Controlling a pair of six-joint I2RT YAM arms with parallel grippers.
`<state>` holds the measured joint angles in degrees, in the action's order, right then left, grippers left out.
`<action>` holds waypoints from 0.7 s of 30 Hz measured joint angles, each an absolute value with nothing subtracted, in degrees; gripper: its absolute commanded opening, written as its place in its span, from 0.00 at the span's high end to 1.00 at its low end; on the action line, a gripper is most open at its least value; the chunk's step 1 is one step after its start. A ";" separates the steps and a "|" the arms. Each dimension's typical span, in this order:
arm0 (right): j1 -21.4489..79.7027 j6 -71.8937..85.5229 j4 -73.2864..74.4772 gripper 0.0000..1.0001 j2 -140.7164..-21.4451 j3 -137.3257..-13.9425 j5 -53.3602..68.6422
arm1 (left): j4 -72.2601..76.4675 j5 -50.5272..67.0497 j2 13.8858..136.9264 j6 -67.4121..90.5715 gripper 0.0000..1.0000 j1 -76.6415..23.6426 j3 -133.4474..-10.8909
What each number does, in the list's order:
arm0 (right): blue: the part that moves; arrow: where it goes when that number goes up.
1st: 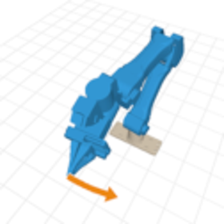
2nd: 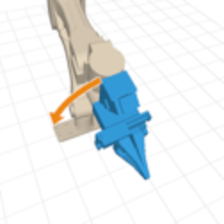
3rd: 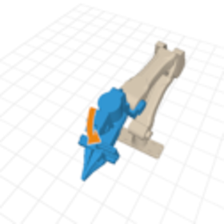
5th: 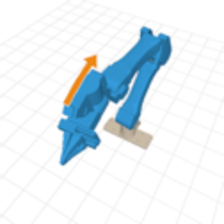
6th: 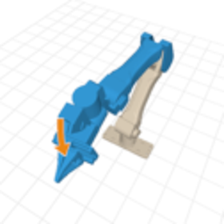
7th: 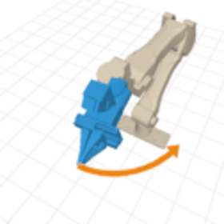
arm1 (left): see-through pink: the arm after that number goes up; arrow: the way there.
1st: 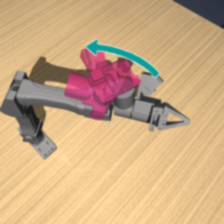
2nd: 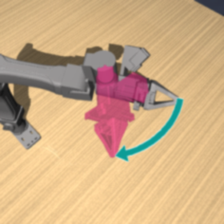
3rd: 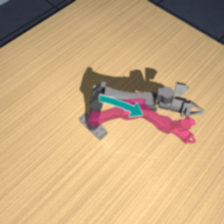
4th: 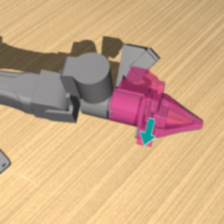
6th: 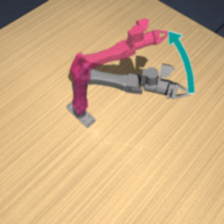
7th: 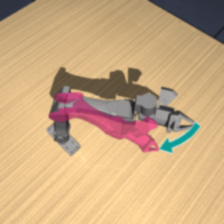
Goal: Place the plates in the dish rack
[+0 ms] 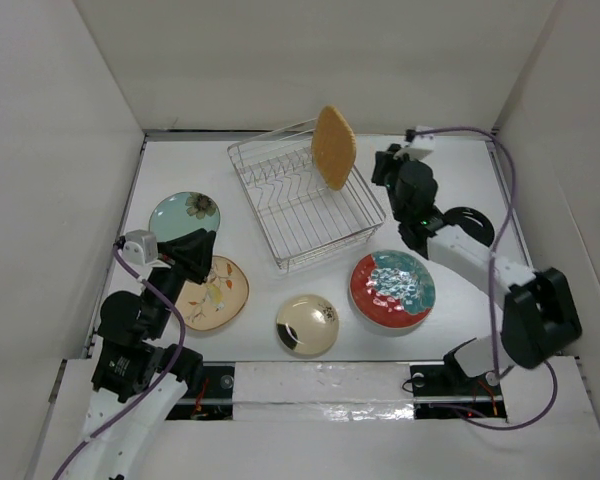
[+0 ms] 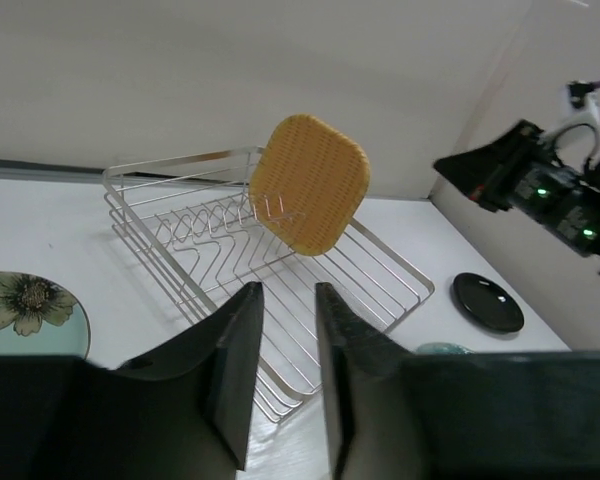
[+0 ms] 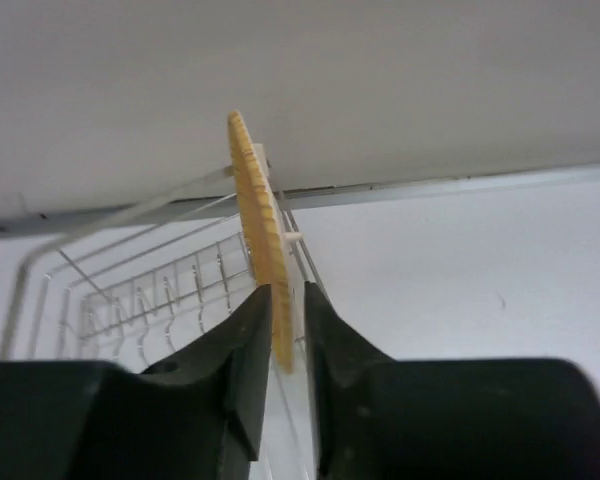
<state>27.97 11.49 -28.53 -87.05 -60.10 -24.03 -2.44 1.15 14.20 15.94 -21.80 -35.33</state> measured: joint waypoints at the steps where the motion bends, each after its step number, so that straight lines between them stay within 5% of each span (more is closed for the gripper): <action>1: 27.44 13.93 -27.31 1.00 -83.13 -57.49 -24.25 | -2.44 1.26 13.96 15.97 0.82 -21.80 -35.33; 3: 25.32 19.77 -24.62 1.00 -75.09 -51.81 -24.21 | -2.46 1.45 13.50 16.08 0.97 -21.80 -35.33; 6: 20.80 27.49 -19.94 1.00 -64.16 -41.41 -22.31 | -2.48 1.52 12.67 16.12 1.00 -21.80 -35.33; 11: 13.67 37.01 -3.64 0.47 -48.84 -27.33 -17.21 | -2.48 1.50 11.07 16.21 1.00 -21.80 -35.33; 14: 11.62 40.49 6.76 0.26 -41.71 -24.12 -14.37 | -2.44 1.50 9.87 16.43 0.94 -21.80 -35.33; 21: 6.70 46.52 15.46 0.22 -43.22 -20.27 -7.49 | -2.44 1.45 7.66 16.67 0.83 -21.80 -35.33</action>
